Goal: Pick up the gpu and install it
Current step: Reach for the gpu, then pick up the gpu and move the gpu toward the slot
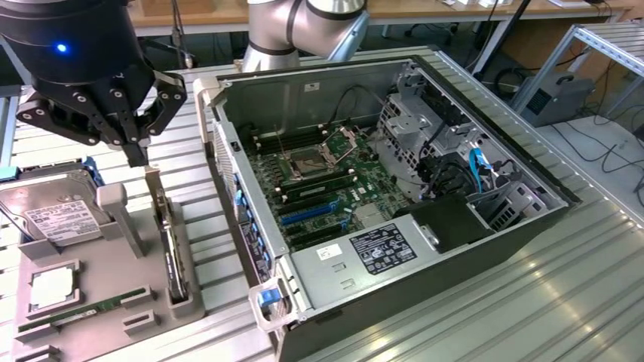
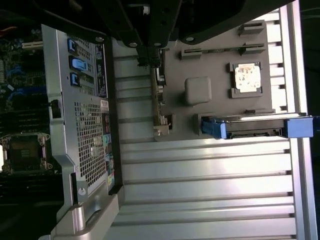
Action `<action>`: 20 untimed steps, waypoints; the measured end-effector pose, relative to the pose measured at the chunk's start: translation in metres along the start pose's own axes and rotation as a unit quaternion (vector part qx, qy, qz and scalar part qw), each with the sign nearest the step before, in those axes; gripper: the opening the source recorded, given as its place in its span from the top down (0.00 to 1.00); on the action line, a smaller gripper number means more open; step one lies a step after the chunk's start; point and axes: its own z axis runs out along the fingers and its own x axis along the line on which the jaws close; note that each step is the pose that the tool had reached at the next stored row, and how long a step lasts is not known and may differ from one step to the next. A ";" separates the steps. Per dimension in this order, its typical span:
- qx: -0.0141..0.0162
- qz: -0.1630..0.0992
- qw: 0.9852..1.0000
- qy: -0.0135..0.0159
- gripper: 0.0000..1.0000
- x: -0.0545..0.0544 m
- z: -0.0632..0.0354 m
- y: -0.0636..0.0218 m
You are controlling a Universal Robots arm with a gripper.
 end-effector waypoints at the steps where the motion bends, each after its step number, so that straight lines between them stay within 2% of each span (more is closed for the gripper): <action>1: -0.001 0.000 1.000 0.000 0.89 0.000 -0.0001 -0.0015; 3: -0.003 0.000 1.000 0.000 0.89 0.000 -0.0004 -0.0045; 7: -0.010 0.001 1.000 0.001 0.89 -0.001 -0.0012 -0.0144; 9: -0.016 0.001 1.000 0.001 0.89 0.000 -0.0018 -0.0225; 13: -0.023 0.002 1.000 0.002 0.89 0.000 -0.0026 -0.0319; 15: -0.024 0.002 1.000 0.002 0.89 0.000 -0.0028 -0.0345; 20: -0.024 0.002 1.000 0.002 0.89 0.000 -0.0028 -0.0345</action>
